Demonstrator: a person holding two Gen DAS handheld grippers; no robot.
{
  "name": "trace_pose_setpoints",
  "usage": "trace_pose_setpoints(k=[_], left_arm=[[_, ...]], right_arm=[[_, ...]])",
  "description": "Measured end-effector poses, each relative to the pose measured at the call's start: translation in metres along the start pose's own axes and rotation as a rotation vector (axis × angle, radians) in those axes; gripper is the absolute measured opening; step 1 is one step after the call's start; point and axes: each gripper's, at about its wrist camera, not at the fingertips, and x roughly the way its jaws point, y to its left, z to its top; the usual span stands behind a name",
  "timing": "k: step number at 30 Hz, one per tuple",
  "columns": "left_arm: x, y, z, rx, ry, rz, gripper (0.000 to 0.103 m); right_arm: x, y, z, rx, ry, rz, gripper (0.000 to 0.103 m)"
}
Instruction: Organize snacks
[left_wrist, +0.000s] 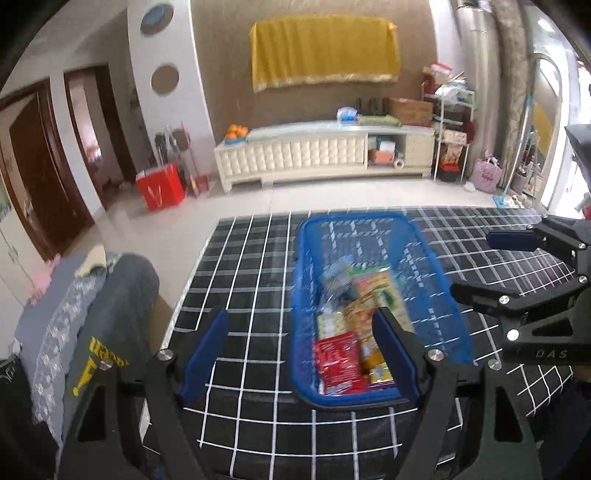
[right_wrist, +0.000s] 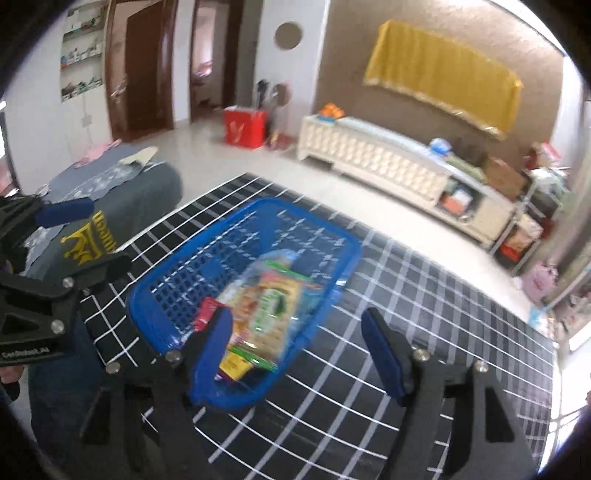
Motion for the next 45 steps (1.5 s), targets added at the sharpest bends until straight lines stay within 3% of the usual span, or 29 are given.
trace_pose_setpoints(k=[10,11,14,15,23,26,45], left_arm=[[-0.077,-0.054,-0.012,0.001,-0.16,-0.066,0.079],[-0.084,-0.059,-0.015,0.006,-0.171,-0.07,0.088],[-0.1,-0.071,-0.022,0.026,-0.224,-0.083,0.103],[-0.104,-0.075,-0.025,0.033,-0.242,-0.079,0.103],[-0.129,-0.088,-0.042,0.016,-0.261,-0.107,0.103],[-0.138,-0.094,-0.05,0.024,-0.271,-0.117,0.103],[-0.161,-0.103,-0.069,0.028,-0.293,-0.156,0.103]], right_arm=[[-0.097,-0.021,-0.043,0.156,-0.185,-0.128,0.1],[-0.106,-0.023,-0.048,0.172,-0.201,-0.139,0.1],[-0.123,-0.03,-0.061,0.227,-0.23,-0.16,0.103],[-0.127,-0.032,-0.066,0.248,-0.233,-0.168,0.103],[-0.152,-0.023,-0.094,0.292,-0.292,-0.222,0.103],[-0.16,-0.021,-0.102,0.31,-0.321,-0.176,0.103],[-0.169,-0.007,-0.107,0.302,-0.327,-0.212,0.103]])
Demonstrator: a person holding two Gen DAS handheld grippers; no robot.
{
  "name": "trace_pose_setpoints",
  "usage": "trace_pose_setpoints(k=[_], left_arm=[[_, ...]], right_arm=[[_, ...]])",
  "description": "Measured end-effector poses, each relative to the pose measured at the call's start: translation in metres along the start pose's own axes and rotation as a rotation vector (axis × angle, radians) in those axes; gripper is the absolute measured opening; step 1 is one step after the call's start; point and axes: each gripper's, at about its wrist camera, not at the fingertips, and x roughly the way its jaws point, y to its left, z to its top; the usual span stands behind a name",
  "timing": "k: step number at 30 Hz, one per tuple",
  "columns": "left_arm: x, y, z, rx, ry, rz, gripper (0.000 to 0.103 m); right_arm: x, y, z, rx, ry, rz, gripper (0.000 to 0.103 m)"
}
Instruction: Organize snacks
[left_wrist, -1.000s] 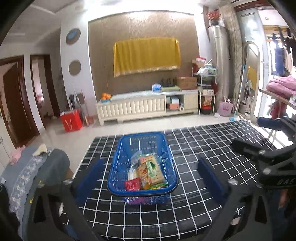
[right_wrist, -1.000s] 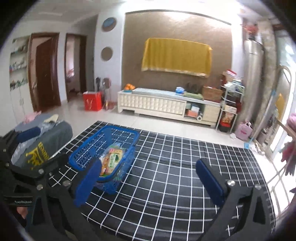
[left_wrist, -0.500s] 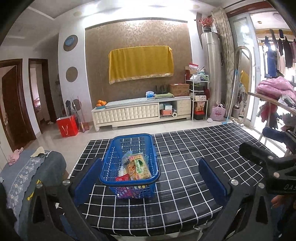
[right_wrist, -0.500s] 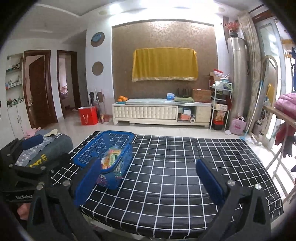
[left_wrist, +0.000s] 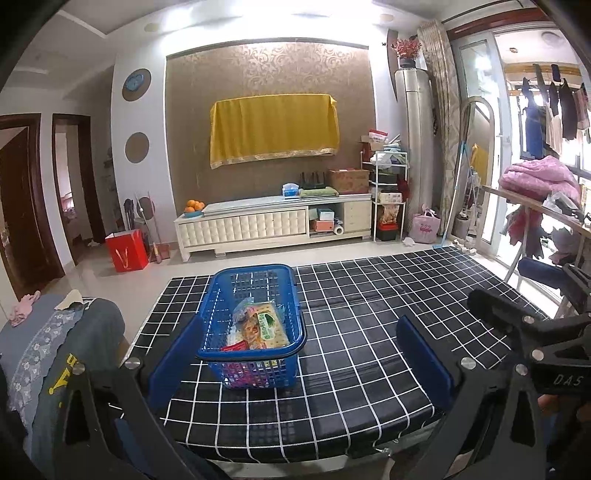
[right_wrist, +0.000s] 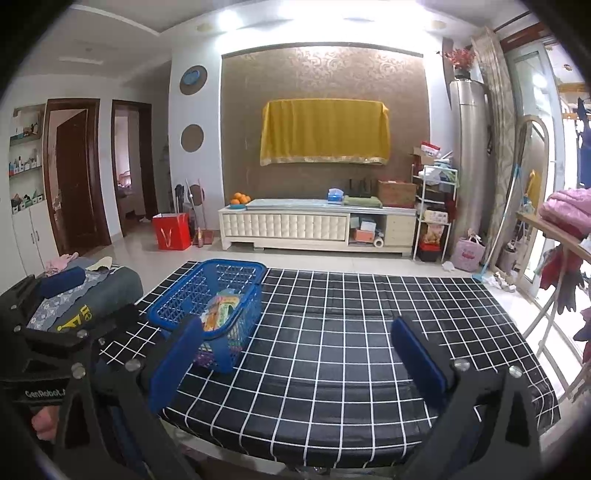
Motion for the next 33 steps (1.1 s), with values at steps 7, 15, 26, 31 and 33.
trace_pose_setpoints(k=[7,15,26,31,33], left_arm=[[-0.0014,0.0029,-0.0007,-0.007,-0.001,0.001,0.103],[-0.0008,0.0024,-0.004,-0.012,0.006,-0.002,0.103],[-0.0018,0.0015,-0.0049,-0.019,0.013,-0.003,0.103],[-0.0029,0.0012,-0.005,-0.017,0.015,-0.001,0.103],[-0.0029,0.0012,-0.0049,-0.018,0.015,-0.003,0.103]], right_arm=[[-0.0038,0.0037,-0.0051,-0.004,-0.002,0.002,0.103],[-0.0043,0.0057,-0.0037,0.0,0.008,-0.001,0.103],[-0.0058,0.0051,-0.0044,0.001,0.011,0.003,0.103],[-0.0058,0.0041,-0.0041,0.001,0.012,0.003,0.103],[-0.0067,0.0057,-0.0054,0.001,0.012,0.003,0.103]])
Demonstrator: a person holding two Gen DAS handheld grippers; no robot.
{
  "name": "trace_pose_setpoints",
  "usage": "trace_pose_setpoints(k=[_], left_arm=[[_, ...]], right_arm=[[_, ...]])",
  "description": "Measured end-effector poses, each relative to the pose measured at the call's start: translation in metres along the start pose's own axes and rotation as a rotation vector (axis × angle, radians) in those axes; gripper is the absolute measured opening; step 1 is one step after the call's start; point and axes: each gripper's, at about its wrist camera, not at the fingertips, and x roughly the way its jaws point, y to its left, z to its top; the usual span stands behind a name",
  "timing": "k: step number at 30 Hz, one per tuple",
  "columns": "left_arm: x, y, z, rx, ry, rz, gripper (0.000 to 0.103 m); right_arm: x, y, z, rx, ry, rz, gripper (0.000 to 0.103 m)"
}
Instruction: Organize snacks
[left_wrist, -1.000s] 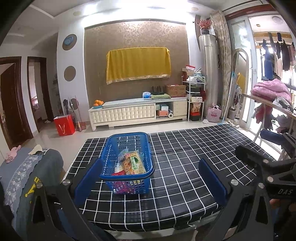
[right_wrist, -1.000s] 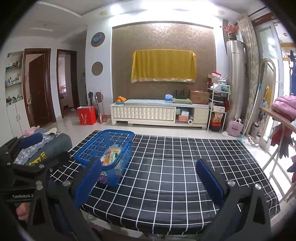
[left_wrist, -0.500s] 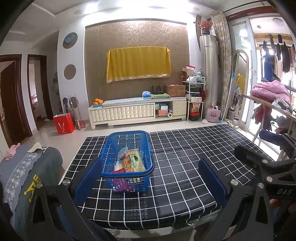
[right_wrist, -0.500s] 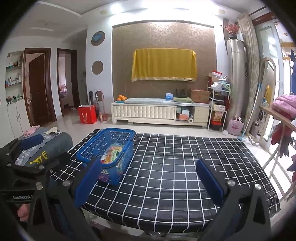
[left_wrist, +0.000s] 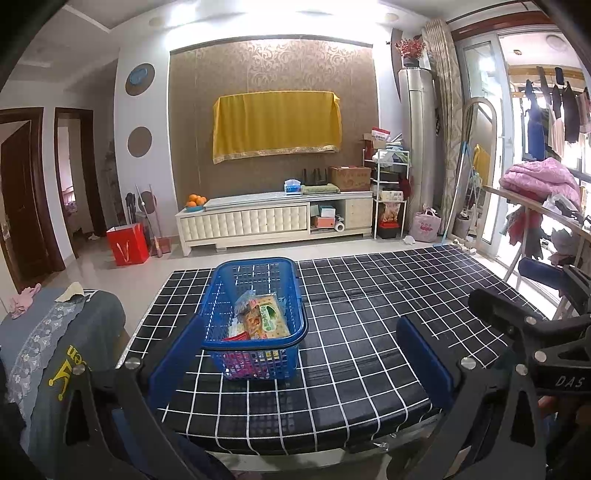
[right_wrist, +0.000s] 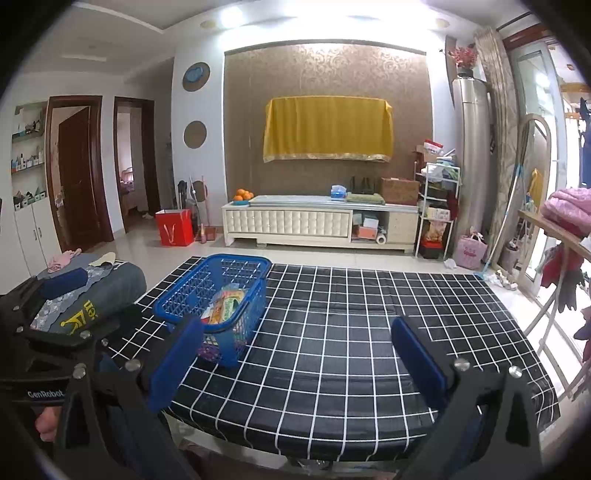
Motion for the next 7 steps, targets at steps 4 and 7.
trace_pose_setpoints(k=[4,7], left_arm=[[-0.0012,-0.0007,0.0004,0.004,-0.005,0.003,0.103],[-0.003,-0.0006,0.0003,0.003,-0.009,0.003,0.103]], right_arm=[[-0.0003,-0.0001,0.0004,0.002,-0.002,0.003,0.103],[-0.0014,0.0011,0.0002,0.0,-0.005,0.0,0.103]])
